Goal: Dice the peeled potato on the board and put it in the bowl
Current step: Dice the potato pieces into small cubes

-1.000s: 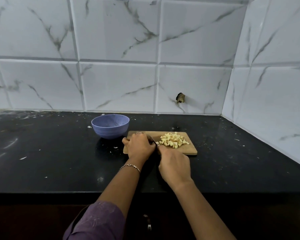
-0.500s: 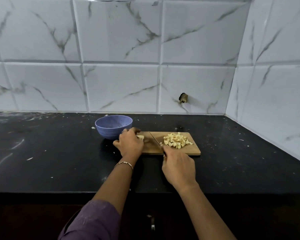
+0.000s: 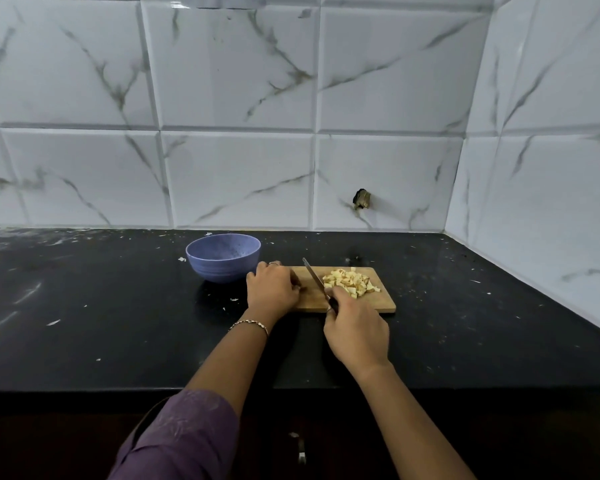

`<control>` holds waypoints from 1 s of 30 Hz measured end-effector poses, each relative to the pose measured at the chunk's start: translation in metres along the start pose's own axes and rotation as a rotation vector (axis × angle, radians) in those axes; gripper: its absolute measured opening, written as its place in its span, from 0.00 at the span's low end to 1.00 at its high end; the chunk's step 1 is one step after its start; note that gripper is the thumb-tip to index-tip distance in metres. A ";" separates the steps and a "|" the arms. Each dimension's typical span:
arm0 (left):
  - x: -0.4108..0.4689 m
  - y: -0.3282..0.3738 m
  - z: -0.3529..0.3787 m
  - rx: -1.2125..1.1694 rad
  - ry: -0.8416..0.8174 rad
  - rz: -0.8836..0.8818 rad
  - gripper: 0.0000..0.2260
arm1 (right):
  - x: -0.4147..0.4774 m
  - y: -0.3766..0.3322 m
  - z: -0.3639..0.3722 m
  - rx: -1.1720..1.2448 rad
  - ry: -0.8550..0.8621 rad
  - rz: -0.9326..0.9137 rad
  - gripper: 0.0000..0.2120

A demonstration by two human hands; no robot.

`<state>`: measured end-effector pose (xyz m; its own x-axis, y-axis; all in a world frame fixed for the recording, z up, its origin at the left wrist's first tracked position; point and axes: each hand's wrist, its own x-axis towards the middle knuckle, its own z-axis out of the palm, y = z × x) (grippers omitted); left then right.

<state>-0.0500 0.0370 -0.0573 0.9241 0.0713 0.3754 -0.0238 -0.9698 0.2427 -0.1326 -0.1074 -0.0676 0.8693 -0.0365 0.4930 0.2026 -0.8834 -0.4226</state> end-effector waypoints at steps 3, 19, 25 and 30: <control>-0.003 0.007 0.002 0.004 -0.006 0.001 0.11 | 0.000 0.001 -0.003 0.059 -0.036 0.025 0.14; -0.009 0.010 0.011 -0.021 0.050 -0.085 0.11 | -0.001 -0.008 0.003 -0.177 -0.041 -0.147 0.16; -0.011 0.014 0.011 -0.082 0.061 -0.079 0.10 | -0.003 -0.006 0.000 -0.056 0.011 -0.044 0.14; -0.014 0.016 0.009 -0.150 0.050 -0.090 0.09 | -0.004 -0.005 -0.001 -0.014 -0.014 -0.053 0.16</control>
<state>-0.0599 0.0180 -0.0664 0.9052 0.1713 0.3890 -0.0020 -0.9135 0.4068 -0.1382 -0.1034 -0.0666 0.8639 0.0174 0.5033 0.2426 -0.8902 -0.3857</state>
